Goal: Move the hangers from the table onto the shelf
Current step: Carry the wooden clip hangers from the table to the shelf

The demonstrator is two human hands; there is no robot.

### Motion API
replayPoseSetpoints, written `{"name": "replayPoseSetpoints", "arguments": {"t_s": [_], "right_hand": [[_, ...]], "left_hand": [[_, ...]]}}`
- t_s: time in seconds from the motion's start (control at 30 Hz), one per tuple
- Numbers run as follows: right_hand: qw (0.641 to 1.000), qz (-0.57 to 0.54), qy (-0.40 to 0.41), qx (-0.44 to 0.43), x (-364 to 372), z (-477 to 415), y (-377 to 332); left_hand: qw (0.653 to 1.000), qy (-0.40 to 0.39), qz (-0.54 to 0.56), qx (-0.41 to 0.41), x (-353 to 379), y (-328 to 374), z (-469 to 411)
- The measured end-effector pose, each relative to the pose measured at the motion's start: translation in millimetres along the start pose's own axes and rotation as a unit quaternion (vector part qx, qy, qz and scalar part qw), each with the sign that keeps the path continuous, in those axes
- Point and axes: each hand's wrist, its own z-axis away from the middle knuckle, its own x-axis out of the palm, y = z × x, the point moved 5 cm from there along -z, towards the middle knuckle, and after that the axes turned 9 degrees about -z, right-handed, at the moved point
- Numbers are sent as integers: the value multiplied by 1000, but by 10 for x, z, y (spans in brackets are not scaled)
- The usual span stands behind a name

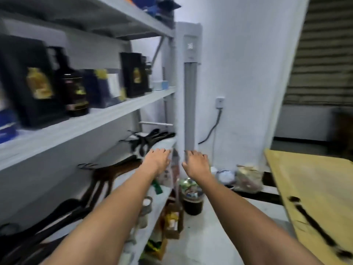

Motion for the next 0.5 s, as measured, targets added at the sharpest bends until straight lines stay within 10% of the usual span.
{"name": "replayPoseSetpoints", "arguments": {"t_s": [0.5], "right_hand": [[927, 70, 17, 369, -776, 1308, 3717]], "left_hand": [[948, 52, -1, 315, -266, 3749, -1327]]}}
